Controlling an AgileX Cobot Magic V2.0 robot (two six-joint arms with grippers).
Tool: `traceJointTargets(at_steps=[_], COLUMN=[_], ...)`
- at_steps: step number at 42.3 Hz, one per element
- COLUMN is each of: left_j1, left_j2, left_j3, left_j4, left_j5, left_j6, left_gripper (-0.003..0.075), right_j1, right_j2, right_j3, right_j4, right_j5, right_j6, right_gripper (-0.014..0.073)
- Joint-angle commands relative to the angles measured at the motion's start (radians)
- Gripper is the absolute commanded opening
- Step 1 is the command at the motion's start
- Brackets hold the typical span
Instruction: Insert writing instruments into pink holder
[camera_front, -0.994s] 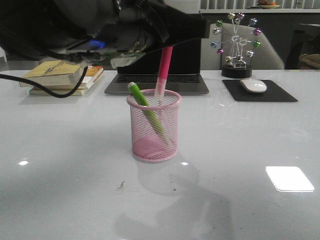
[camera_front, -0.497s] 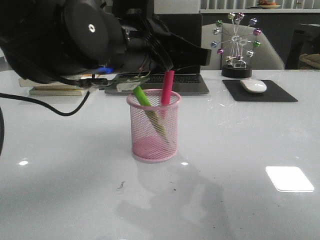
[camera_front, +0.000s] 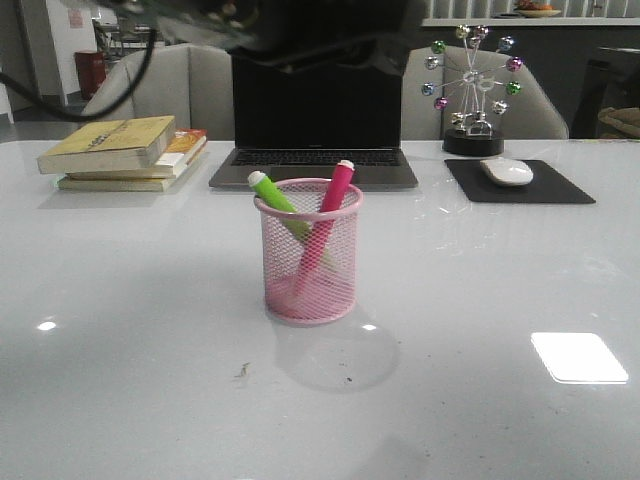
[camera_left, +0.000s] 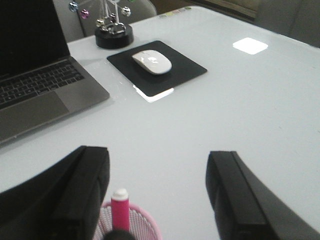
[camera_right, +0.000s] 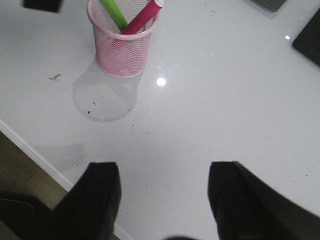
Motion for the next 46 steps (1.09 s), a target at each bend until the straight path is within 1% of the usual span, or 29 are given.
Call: traceJointTargets(at_steps=[1,4,9,11,14,16,18,21,24,32,36,41,46], left_j1=[0.033,0.069,0.131,0.159,0.196,0.215,0.231,0.240,0.240,0.236,0.236,0.236,0.236], left_j2=[-0.135,-0.196,-0.267,-0.295,-0.335,-0.365,-0.396,-0.445,-0.504,-0.680,-0.752,-0.836,-0.885], left_j3=[-0.035,-0.035,-0.035,-0.035,-0.035,-0.035,-0.035,-0.032,-0.013,0.106,0.177,0.253,0.302], left_j4=[0.046,0.070,0.127,0.177,0.308,0.434,0.557,0.673,0.687,0.573,0.553,0.551,0.551], left_j5=[0.167,0.337,0.542,0.617,0.713,0.775,0.824,0.872,0.881,0.858,0.839,0.813,0.774], left_j6=[0.003,0.003,-0.015,-0.059,-0.167,-0.275,-0.385,-0.484,-0.500,-0.500,-0.500,-0.500,-0.500], left_gripper=[0.0477,0.0477,0.0477,0.0477,0.0477,0.0477,0.0477,0.0477,0.0477,0.0477,0.0477,0.0477,0.0477], right_j1=[0.000,0.000,0.000,0.000,0.000,0.000,0.000,0.000,0.000,0.000,0.000,0.000,0.000], right_j2=[-0.004,-0.004,-0.004,-0.004,-0.004,-0.004,-0.004,-0.004,-0.004,-0.004,-0.004,-0.004,-0.004], right_j3=[-0.027,-0.027,-0.027,-0.027,-0.027,-0.027,-0.027,-0.027,-0.027,-0.027,-0.027,-0.027,-0.027], right_j4=[-0.006,-0.006,-0.006,-0.006,-0.006,-0.006,-0.006,-0.006,-0.006,-0.006,0.000,0.030,0.091], right_j5=[-0.060,-0.060,-0.060,-0.060,-0.060,-0.060,-0.060,-0.060,-0.060,-0.060,-0.060,-0.074,-0.066], right_j6=[-0.011,-0.011,-0.011,-0.011,-0.011,-0.011,-0.011,-0.011,-0.011,-0.011,-0.011,-0.009,-0.008], right_gripper=[0.0492,0.0492,0.0492,0.0492,0.0492,0.0492,0.0492,0.0492,0.0492,0.0492,0.0492,0.0492,0.0492])
